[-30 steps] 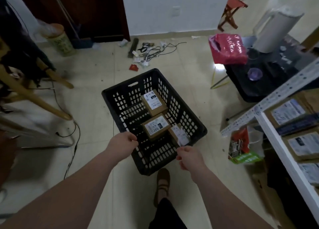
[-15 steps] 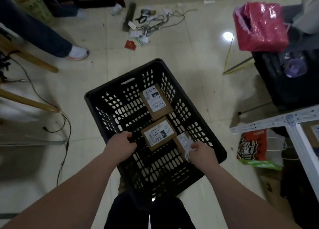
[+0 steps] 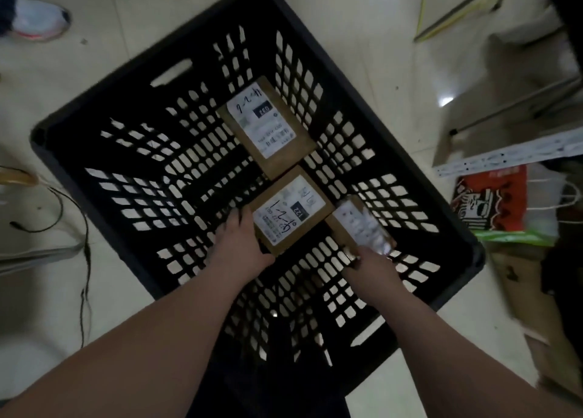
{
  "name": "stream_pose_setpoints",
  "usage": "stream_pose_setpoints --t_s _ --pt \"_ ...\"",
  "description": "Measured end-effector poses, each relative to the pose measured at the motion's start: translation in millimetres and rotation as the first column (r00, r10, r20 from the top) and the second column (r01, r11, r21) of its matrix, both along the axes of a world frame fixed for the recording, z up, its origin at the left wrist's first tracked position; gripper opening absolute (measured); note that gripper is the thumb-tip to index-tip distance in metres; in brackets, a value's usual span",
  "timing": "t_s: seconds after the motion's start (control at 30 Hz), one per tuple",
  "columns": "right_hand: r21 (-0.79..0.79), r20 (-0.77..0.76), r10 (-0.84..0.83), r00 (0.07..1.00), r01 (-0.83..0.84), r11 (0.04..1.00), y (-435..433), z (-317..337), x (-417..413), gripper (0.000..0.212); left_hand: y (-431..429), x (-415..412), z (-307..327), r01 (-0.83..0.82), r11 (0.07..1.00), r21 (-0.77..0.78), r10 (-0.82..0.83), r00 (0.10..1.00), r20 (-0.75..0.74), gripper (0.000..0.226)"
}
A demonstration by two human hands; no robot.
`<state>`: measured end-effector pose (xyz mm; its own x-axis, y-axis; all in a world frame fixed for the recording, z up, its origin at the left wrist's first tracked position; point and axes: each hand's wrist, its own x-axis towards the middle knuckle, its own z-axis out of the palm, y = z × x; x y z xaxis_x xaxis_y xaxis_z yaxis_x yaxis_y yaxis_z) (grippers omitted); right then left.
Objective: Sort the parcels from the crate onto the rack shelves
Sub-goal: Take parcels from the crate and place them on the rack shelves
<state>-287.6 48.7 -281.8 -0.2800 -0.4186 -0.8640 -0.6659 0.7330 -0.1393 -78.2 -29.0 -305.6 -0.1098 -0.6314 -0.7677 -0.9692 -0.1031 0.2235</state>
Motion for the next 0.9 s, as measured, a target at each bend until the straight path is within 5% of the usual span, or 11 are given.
stream_pose_setpoints --t_s 0.27,0.43,0.63,0.9 --pt "0.03 0.025 0.095 0.995 -0.096 0.995 1.6 -27.5 7.2 0.046 -6.6 -28.2 -33.5 0.12 0.991 -0.051 -0.114 0.987 0.114 0.14" --pt "-0.016 0.063 -0.013 0.998 0.014 1.0 3.0 -16.6 6.8 0.047 -6.5 -30.9 -16.6 0.236 0.959 -0.154 -0.205 0.96 0.192 0.142" --pt "-0.073 0.174 -0.246 0.954 0.262 0.962 -15.0 18.2 14.9 0.053 -4.5 -18.7 34.1 0.153 0.982 -0.107 -0.143 0.985 0.098 0.133" --pt "-0.01 0.535 -0.672 0.511 0.8 0.6 -36.0 94.5 47.6 0.09 -1.1 6.6 146.7 0.082 0.982 -0.17 -0.106 0.985 -0.134 0.127"
